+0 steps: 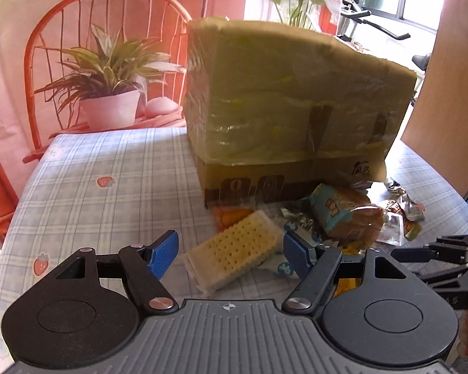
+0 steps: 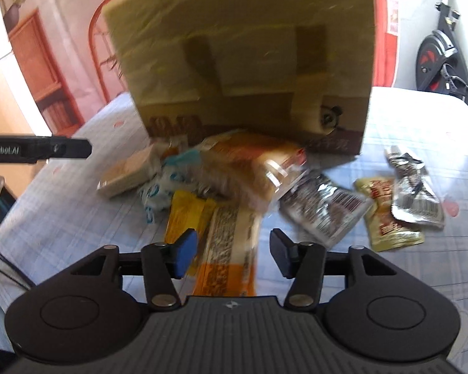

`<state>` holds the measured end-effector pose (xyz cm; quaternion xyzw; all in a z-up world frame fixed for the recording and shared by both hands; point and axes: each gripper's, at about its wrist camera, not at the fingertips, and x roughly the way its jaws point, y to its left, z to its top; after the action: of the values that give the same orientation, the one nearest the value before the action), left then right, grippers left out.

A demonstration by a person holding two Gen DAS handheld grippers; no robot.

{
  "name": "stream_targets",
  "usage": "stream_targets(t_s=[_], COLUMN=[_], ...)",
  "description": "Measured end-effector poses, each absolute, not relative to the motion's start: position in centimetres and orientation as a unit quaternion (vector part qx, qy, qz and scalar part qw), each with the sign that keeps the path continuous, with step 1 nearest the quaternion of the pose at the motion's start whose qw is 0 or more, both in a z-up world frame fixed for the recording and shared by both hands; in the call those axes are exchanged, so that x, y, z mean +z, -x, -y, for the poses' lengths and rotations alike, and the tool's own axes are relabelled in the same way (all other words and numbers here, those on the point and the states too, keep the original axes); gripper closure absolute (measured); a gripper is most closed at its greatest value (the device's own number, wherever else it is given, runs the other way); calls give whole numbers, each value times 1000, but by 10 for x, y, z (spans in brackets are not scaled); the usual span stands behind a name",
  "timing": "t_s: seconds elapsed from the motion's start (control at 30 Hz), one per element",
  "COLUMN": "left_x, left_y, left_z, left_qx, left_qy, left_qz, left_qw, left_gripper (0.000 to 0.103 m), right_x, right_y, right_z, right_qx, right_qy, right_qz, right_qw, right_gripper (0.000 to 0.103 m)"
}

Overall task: Organize snacks
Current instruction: 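Move both open tools back toward the remaining snacks, then grasp the cracker packet with the left tool while the right tool grasps the orange bread stick packet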

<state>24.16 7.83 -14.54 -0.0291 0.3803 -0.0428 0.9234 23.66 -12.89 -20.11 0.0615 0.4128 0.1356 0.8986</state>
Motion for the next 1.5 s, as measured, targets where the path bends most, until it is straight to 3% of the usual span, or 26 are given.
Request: stream_targets(t_s=[0.13, 0.2, 0.37, 0.77, 1.0, 1.5], left_x=[-153, -155, -161, -185, -195, -199], left_y=[-239, -238, -246, -294, -306, -248], left_z=[-78, -77, -79, -88, -93, -62], left_qx=[-46, -45, -55, -97, -112, -144], left_qy=[26, 12, -4, 38, 57, 27], left_qz=[-387, -388, -396, -418, -428, -419], left_qw=[921, 921, 917, 903, 895, 896], left_gripper=[27, 27, 26, 26, 19, 25], right_x=[-212, -214, -218, -232, -235, -235], right_y=[-237, -236, -234, -223, -218, -216], right_z=[124, 125, 137, 152, 153, 153], right_qx=[139, 137, 130, 120, 123, 126], right_qy=[-57, -61, -71, -90, -92, -102], right_qz=[-427, -428, -416, -373, -353, -345], right_qw=[892, 891, 897, 916, 923, 925], right_gripper=[48, 56, 61, 60, 60, 60])
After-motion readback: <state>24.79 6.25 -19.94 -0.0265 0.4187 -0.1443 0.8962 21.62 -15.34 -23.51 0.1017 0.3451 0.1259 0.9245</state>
